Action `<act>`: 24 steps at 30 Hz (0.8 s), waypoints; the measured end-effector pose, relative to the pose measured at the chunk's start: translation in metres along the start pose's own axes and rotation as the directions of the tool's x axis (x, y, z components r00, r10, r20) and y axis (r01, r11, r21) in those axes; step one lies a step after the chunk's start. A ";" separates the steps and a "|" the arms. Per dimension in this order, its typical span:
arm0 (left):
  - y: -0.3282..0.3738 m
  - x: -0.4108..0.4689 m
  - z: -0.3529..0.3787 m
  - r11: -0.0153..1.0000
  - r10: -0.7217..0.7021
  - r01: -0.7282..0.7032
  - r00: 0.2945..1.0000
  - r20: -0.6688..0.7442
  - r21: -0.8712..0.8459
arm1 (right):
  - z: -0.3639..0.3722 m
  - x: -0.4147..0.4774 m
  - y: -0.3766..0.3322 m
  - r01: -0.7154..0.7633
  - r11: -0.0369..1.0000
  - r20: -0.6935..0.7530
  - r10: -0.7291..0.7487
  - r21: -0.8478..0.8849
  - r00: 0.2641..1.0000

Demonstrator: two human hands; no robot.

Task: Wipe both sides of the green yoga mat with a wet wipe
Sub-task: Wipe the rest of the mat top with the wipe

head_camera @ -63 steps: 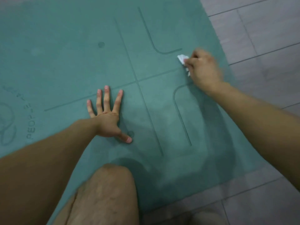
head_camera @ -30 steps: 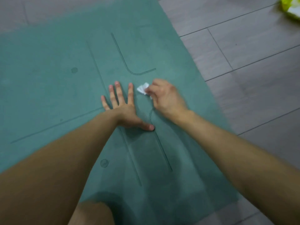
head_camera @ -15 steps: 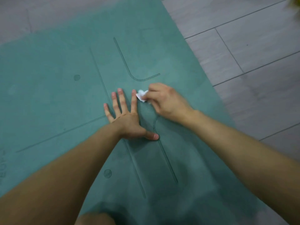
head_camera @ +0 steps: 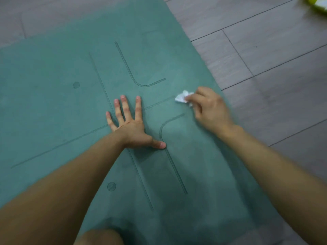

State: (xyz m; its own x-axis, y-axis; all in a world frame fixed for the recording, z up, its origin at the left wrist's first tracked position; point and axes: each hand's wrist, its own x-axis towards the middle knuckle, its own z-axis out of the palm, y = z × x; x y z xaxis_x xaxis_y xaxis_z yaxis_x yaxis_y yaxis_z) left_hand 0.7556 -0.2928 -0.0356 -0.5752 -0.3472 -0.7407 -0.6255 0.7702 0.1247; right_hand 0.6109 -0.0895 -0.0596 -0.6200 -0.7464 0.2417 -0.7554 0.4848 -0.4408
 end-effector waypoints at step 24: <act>-0.002 0.002 0.000 1.000 0.014 -0.014 1.000 0.023 -0.002 | -0.020 -0.040 0.013 -0.175 0.980 -0.084 0.167 -0.094 0.982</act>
State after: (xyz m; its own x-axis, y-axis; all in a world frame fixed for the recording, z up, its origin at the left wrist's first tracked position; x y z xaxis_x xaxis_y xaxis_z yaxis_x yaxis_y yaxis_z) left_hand 0.7554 -0.2955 -0.0375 -0.5716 -0.3235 -0.7541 -0.6184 0.7739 0.1368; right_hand 0.6220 -0.0445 -0.0577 -0.7530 -0.6140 0.2365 -0.6521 0.6483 -0.3930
